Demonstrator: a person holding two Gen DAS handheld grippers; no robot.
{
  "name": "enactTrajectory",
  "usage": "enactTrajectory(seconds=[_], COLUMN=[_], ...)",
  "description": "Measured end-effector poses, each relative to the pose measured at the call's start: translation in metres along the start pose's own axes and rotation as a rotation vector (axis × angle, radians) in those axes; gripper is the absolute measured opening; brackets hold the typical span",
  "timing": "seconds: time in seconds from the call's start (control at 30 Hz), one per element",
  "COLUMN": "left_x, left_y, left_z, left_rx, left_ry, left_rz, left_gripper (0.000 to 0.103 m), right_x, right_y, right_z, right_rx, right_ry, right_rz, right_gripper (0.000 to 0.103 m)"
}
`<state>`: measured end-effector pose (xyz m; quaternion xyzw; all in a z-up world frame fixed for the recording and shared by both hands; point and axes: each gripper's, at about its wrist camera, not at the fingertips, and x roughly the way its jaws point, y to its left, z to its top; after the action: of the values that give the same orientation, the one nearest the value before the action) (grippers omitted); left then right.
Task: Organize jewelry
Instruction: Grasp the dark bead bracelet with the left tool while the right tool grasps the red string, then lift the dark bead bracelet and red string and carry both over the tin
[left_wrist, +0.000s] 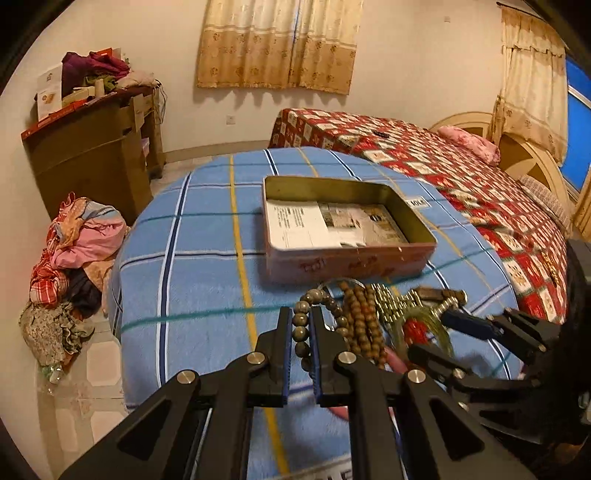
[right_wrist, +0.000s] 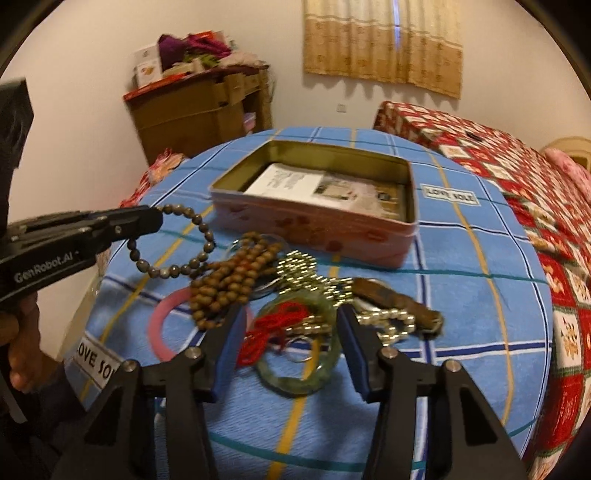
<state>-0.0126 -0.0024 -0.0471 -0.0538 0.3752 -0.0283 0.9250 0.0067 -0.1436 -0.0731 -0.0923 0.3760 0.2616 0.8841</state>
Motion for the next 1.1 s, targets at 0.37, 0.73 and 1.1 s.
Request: enactTrajectory(seconds=[0.37, 0.73, 1.1], left_x=[0.003, -0.008, -0.004], left_y=[0.000, 0.006, 0.005], left_z=[-0.004, 0.013, 0.015], left_rx=[-0.009, -0.012, 0.001], left_ry=[0.015, -0.032, -0.024], left_rz=[-0.020, -0.020, -0.025], left_gripper=[0.008, 0.008, 0.008], right_x=[0.006, -0.022, -0.014], right_y=[0.005, -0.010, -0.006], right_z=[-0.004, 0.009, 0.013], right_rx=[-0.018, 0.046, 0.028], right_ry=[0.028, -0.070, -0.043], right_rz=[0.027, 0.056, 0.078], right_gripper=[0.013, 0.006, 0.046])
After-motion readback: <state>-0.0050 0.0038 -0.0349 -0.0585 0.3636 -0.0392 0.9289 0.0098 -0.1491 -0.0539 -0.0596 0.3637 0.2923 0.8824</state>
